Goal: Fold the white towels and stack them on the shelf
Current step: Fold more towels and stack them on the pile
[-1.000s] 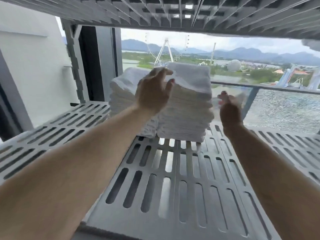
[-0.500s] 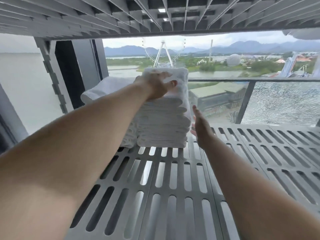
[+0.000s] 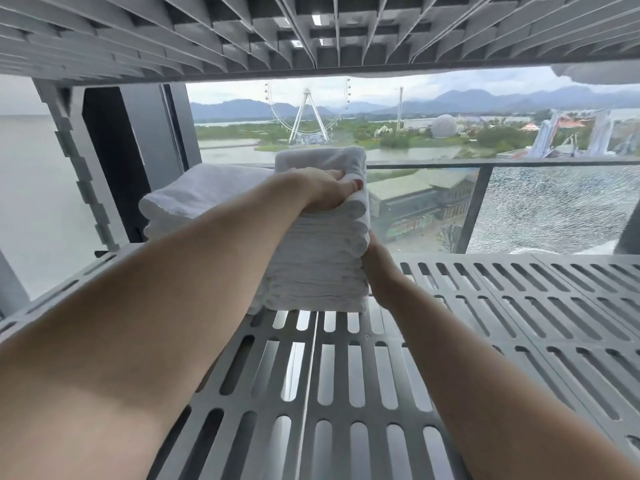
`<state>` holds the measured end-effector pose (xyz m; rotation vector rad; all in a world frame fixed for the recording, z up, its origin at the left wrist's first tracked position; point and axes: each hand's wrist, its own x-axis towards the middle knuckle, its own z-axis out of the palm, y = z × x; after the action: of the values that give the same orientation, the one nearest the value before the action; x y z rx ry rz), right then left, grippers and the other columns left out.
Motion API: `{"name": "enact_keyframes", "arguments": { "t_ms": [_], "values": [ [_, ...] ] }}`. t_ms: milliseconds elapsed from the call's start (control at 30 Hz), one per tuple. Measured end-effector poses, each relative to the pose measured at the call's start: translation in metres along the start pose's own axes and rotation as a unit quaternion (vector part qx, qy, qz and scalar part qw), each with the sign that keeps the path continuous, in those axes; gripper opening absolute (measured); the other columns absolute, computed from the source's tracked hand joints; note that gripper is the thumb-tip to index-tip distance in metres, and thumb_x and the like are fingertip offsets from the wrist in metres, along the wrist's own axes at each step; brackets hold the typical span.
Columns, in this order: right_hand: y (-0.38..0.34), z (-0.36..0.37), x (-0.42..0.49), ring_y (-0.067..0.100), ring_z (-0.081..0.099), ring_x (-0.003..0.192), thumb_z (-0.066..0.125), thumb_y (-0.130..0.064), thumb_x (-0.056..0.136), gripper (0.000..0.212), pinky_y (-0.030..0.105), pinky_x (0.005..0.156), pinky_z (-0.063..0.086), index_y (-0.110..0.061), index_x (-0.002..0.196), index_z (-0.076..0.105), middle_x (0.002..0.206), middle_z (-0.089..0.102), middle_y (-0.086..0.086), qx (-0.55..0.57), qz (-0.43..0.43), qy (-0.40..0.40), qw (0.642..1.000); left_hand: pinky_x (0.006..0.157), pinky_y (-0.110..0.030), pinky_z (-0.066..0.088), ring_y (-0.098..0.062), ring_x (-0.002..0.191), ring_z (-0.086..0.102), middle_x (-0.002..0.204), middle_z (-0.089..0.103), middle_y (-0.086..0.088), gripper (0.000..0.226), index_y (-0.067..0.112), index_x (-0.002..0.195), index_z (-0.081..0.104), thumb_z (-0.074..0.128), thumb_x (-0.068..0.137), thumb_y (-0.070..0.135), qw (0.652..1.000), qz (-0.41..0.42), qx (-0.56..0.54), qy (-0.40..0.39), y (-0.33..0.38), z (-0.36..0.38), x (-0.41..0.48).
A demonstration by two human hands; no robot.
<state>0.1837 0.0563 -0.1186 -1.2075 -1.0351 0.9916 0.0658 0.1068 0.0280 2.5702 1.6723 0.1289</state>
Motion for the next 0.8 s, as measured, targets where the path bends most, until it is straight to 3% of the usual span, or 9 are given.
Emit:
{"name": "enact_keyframes", "arguments": {
  "t_ms": [67, 133, 200, 300, 400, 500, 567, 667, 800],
  "values": [
    [-0.004, 0.003, -0.006, 0.025, 0.062, 0.112, 0.038, -0.045, 0.096, 0.042, 0.047, 0.099, 0.050, -0.024, 0.127, 0.057, 0.117, 0.068, 0.006, -0.041, -0.018, 0.001, 0.999, 0.119, -0.060, 0.005, -0.040, 0.151, 0.010, 0.166, 0.017, -0.004, 0.078, 0.053, 0.153, 0.013, 0.009, 0.082, 0.086, 1.000, -0.002, 0.017, 0.008, 0.002, 0.002, 0.000],
    [-0.009, 0.005, -0.014, 0.027, 0.058, 0.117, 0.038, -0.049, 0.083, 0.059, 0.049, 0.105, 0.045, -0.021, 0.132, 0.053, 0.125, 0.063, 0.007, -0.075, -0.031, 0.006, 0.997, 0.119, -0.059, 0.005, -0.041, 0.150, 0.011, 0.165, 0.018, -0.006, 0.076, 0.054, 0.152, 0.012, 0.008, 0.083, 0.086, 1.000, 0.000, 0.020, 0.007, 0.003, 0.003, -0.002],
    [-0.013, 0.005, -0.018, 0.031, 0.056, 0.118, 0.035, -0.047, 0.077, 0.065, 0.051, 0.105, 0.043, -0.014, 0.130, 0.054, 0.127, 0.060, 0.012, -0.130, -0.048, 0.033, 0.990, 0.120, -0.055, 0.008, -0.035, 0.150, 0.016, 0.165, 0.021, -0.004, 0.074, 0.050, 0.153, 0.018, 0.013, 0.087, 0.083, 0.999, 0.031, -0.007, -0.003, 0.001, -0.002, -0.006],
    [-0.019, -0.001, -0.013, 0.034, 0.058, 0.115, 0.035, -0.040, 0.094, 0.051, 0.054, 0.103, 0.044, -0.009, 0.128, 0.056, 0.126, 0.062, 0.016, -0.131, -0.067, 0.098, 0.984, 0.115, -0.044, 0.020, -0.024, 0.143, 0.035, 0.158, 0.037, 0.001, 0.072, 0.037, 0.150, 0.039, 0.021, 0.092, 0.076, 0.993, 0.107, -0.058, 0.010, -0.014, -0.015, -0.022],
    [-0.024, -0.002, -0.013, 0.024, 0.059, 0.104, 0.032, -0.042, 0.103, 0.043, 0.040, 0.088, 0.046, -0.015, 0.118, 0.061, 0.117, 0.065, 0.007, -0.098, -0.122, 0.189, 0.969, 0.109, -0.037, 0.029, -0.018, 0.137, 0.042, 0.150, 0.048, 0.006, 0.071, 0.037, 0.140, 0.052, 0.028, 0.089, 0.080, 0.979, 0.184, -0.046, 0.081, -0.039, -0.017, -0.044],
    [-0.024, 0.012, -0.028, 0.013, 0.056, 0.104, 0.027, -0.055, 0.101, 0.046, 0.025, 0.075, 0.040, -0.027, 0.122, 0.057, 0.115, 0.062, -0.007, -0.144, -0.237, 0.208, 0.938, 0.112, -0.044, 0.035, -0.020, 0.137, 0.043, 0.151, 0.045, 0.008, 0.092, 0.043, 0.143, 0.043, 0.030, 0.070, 0.097, 0.971, 0.205, 0.034, 0.120, -0.049, -0.002, -0.061],
    [-0.019, 0.023, -0.036, 0.012, 0.056, 0.107, 0.025, -0.059, 0.099, 0.054, 0.028, 0.079, 0.040, -0.026, 0.129, 0.055, 0.121, 0.062, -0.005, -0.169, -0.264, 0.200, 0.928, 0.111, -0.048, 0.039, -0.023, 0.135, 0.046, 0.153, 0.044, 0.005, 0.111, 0.038, 0.151, 0.029, 0.040, 0.060, 0.100, 0.956, 0.216, 0.141, 0.139, -0.048, 0.008, -0.064],
    [-0.016, 0.028, -0.041, 0.020, 0.058, 0.109, 0.021, -0.060, 0.097, 0.058, 0.037, 0.086, 0.047, -0.029, 0.135, 0.051, 0.125, 0.063, 0.000, -0.164, -0.231, 0.204, 0.937, 0.116, -0.049, 0.030, -0.024, 0.142, 0.037, 0.159, 0.032, 0.000, 0.131, 0.029, 0.157, 0.007, 0.065, 0.055, 0.088, 0.940, 0.207, 0.234, 0.133, -0.047, 0.019, -0.058],
    [-0.015, 0.025, -0.055, 0.029, 0.061, 0.108, 0.022, -0.060, 0.094, 0.063, 0.039, 0.084, 0.048, -0.025, 0.141, 0.046, 0.124, 0.064, 0.009, -0.221, -0.203, 0.174, 0.938, 0.109, -0.044, 0.039, -0.022, 0.130, 0.051, 0.146, 0.050, 0.003, 0.112, 0.029, 0.153, 0.023, 0.076, 0.063, 0.071, 0.942, 0.202, 0.222, 0.152, -0.040, 0.025, -0.050]
  ]
}}
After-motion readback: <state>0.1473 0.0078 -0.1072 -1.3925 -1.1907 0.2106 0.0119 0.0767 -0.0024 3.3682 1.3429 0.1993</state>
